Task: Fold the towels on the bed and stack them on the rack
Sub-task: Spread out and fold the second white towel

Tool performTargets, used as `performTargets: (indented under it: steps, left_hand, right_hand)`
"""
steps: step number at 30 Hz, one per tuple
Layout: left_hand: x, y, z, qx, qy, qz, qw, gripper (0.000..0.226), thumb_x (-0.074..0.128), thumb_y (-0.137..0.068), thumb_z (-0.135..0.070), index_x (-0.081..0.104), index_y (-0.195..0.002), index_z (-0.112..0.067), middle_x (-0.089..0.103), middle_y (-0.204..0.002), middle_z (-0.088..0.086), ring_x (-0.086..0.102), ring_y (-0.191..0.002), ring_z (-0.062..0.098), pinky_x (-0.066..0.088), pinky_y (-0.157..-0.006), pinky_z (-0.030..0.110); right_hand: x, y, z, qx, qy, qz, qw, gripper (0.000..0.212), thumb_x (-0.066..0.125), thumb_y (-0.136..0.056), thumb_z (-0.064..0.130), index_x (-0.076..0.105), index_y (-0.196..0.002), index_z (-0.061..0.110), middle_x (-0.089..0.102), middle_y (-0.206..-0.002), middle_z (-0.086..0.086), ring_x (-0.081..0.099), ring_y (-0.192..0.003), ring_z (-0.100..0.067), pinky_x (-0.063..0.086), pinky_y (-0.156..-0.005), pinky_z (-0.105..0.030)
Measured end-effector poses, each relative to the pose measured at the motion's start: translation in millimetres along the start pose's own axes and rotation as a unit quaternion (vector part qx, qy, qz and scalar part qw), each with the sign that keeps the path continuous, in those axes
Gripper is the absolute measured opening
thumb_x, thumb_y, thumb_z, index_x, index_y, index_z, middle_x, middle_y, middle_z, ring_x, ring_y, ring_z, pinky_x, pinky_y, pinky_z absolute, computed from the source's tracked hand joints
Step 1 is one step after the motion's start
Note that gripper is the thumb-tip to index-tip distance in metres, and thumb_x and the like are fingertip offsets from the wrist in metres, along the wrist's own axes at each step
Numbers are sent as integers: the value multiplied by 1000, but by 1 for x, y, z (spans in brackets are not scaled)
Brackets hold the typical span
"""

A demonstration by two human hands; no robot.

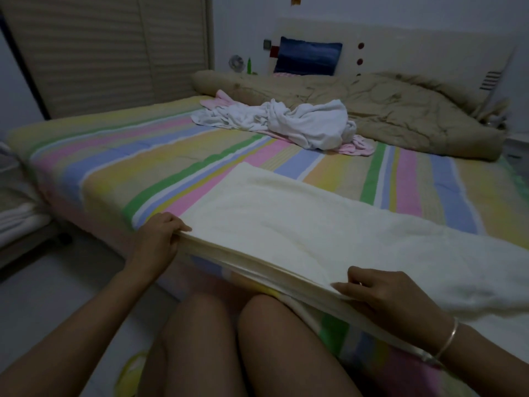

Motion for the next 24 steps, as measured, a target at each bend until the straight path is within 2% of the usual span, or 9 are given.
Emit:
performTargets:
  steps: [4,7,9,11,13,15,18,21,24]
  left_hand:
    - [4,2,3,-6,-26,12,1000,40,63,-61,19,75,-86,-11,63,-84,4,59,-86,30,52,-67,41]
    - [12,7,-5,48,-69,43,996,29,54,-71,-4,76,-90,-10,67,-86,6,61,-85,31,54,-68,41]
    - [20,14,-10,76,-100,76,989,41,43,-71,-20,77,-91,-9,71,-87,7,63,-82,31,54,-71,39]
    - [19,16,-15,35,-118,84,989,43,40,-72,-27,78,-84,-11,73,-82,7,65,-77,30,53,-72,38]
    - [13,7,-30,-17,-127,59,990,39,40,-74,-29,77,-73,-16,72,-72,5,65,-70,30,52,-66,37]
    - [12,-7,-67,-12,-102,24,994,35,43,-75,-33,75,-73,-19,71,-70,3,65,-68,30,52,-62,35]
    - [31,-18,-154,55,23,16,998,31,47,-77,-40,73,-84,-23,70,-82,-5,67,-77,20,52,-65,30]
    - [63,-8,-265,159,136,74,975,22,55,-83,-42,70,-90,-26,66,-90,-9,65,-76,7,51,-63,25]
    - [93,12,-354,294,130,124,939,32,56,-84,-55,66,-97,-28,64,-94,-8,63,-81,12,48,-60,27]
  right_hand:
    - [12,6,6,-1,6,5,1000,23,51,-86,31,71,-94,24,50,-73,5,52,-53,-13,33,-37,-24]
    - [24,10,4,13,-2,20,1000,27,46,-90,36,71,-96,28,53,-74,7,56,-57,-12,32,-38,-23]
    - [31,15,2,17,3,27,999,28,46,-89,36,70,-101,29,55,-76,7,58,-61,-13,33,-38,-23]
    - [31,20,2,18,19,16,1000,26,50,-87,31,70,-104,28,56,-78,6,57,-62,-14,35,-38,-26]
    - [27,29,1,17,46,2,999,28,57,-81,22,70,-105,25,57,-80,4,54,-62,-17,36,-43,-28]
    - [23,43,-5,35,67,2,997,34,62,-74,18,68,-107,22,58,-84,2,53,-66,-19,38,-51,-30]
    - [17,73,-29,132,101,3,986,35,55,-73,21,64,-107,19,59,-89,-2,55,-74,-24,39,-61,-35]
    - [7,107,-51,235,124,-11,964,37,59,-71,19,65,-108,15,61,-95,-6,57,-82,-29,43,-68,-39]
    - [0,129,-74,329,126,-18,936,41,57,-72,18,64,-112,14,62,-103,-8,57,-91,-31,43,-77,-41]
Point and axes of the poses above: each hand's wrist, its own y-axis away from the middle knuckle, its own x-axis out of the palm, z = x × y, the point moved 6 cm from there along -y, towards the middle knuckle
